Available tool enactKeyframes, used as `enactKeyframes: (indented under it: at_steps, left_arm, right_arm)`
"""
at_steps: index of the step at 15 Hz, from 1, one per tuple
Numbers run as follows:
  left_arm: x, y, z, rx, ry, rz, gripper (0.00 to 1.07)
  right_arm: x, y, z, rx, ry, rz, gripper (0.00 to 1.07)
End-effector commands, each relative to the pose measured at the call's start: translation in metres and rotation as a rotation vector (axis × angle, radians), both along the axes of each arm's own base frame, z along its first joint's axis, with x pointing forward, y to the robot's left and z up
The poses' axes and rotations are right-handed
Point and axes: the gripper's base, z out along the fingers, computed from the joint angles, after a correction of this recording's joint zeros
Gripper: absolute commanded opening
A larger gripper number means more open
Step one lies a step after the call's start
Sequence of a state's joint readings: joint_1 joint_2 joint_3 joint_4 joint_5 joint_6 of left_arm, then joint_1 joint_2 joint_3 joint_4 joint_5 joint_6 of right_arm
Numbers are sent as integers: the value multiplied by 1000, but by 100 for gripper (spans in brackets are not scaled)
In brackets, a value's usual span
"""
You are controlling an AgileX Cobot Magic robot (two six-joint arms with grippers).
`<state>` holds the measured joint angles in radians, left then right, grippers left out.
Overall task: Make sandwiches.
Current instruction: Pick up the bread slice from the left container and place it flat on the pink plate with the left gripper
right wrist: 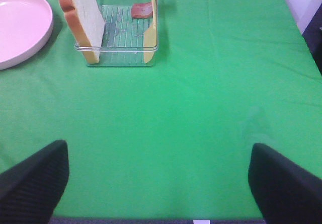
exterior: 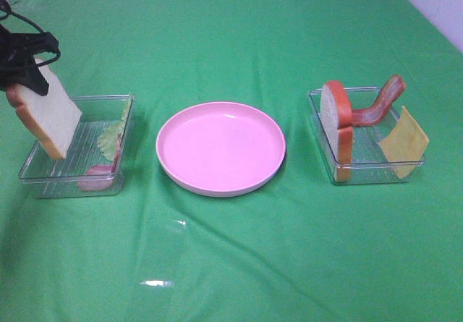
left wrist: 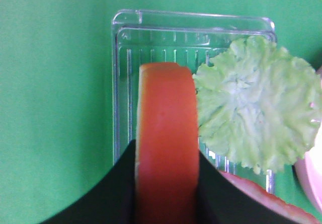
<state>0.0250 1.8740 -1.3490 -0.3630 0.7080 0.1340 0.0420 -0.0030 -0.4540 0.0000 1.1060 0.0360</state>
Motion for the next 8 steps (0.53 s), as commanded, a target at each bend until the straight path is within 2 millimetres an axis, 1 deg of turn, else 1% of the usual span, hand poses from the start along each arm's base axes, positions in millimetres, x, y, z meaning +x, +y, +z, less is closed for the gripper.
enactKeyframes:
  at_steps: [1, 2, 3, 4, 5, 6, 7, 8]
  left_arm:
    - [-9, -4, 40, -21, -80, -6, 10]
    - [-10, -4, 48, -22, -92, -11, 10]
    - [-14, -6, 82, -34, -155, -25, 10]
    - [-12, -9, 99, -70, -196, -22, 10]
    - [-11, -11, 109, -108, -220, -18, 10]
    - [-10, -15, 114, -138, -235, -19, 10]
    - [-8, -22, 120, -173, -258, -25, 10]
    - [-6, -35, 122, -203, -278, -39, 10]
  right_arm:
    - [-3, -1, -1, -18, -29, -2, 94]
    - [-3, -1, -1, -18, -29, -2, 94]
    - [-3, -1, -1, -18, -29, -2, 94]
    - [-3, -1, -1, -18, -29, -2, 94]
    - [-3, -1, -1, -17, -29, -2, 94]
    - [-3, -1, -1, -17, -29, -2, 94]
    - [-3, -1, -1, -17, -29, -2, 94]
    - [-3, -1, -1, -14, -29, 0, 94]
